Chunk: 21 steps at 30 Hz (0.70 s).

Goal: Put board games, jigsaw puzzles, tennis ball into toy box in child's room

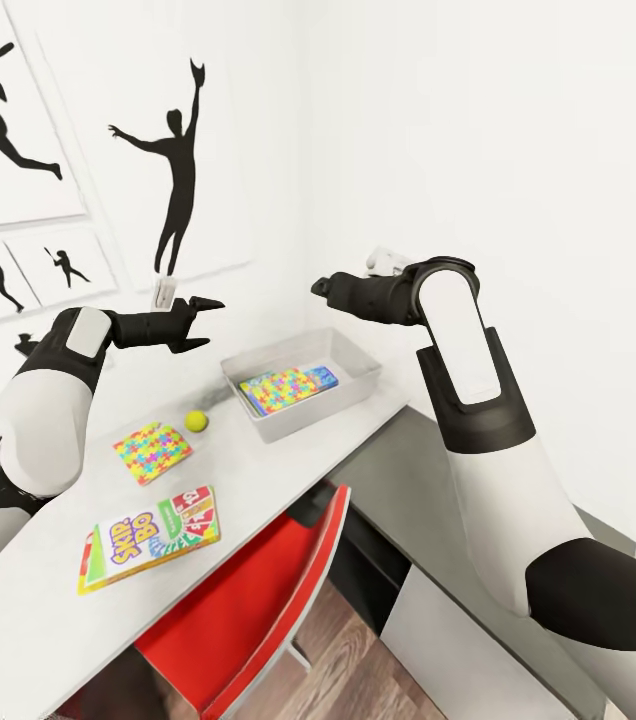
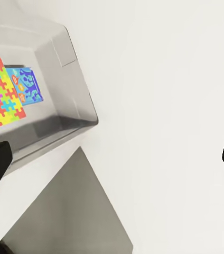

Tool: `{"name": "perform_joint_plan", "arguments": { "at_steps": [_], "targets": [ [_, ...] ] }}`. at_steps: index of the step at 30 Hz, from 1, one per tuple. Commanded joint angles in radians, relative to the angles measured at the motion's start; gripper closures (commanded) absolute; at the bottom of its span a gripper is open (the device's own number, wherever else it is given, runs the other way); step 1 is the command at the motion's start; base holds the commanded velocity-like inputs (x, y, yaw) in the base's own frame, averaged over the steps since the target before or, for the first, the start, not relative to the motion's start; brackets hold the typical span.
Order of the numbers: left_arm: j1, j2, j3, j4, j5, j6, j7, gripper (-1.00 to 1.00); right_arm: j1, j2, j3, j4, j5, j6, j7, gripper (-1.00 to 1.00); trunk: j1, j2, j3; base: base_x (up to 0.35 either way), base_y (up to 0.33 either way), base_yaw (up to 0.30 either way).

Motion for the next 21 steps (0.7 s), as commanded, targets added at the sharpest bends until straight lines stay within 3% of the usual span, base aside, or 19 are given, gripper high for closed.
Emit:
{"name": "perform_joint_plan", "arguments": {
  "at_steps": [1,21],
  "targets": [
    [-0.001,-0.001,0.008,0.0,-0.011,0.005,-0.008,-1.0,-0.001,0.0,0.0,-0.001,-0.009,0.003,-0.01,-1.0,0.001,-0.002,0.0,-0.058,0.0,0.0],
    [-0.001,-0.001,0.008,0.001,-0.011,0.004,-0.008,-1.0,-0.001,0.0,0.0,0.0,-0.009,0.001,-0.01,-1.0,0.001,-0.002,0.033,-0.008,0.0,0.0]
  ]
}}
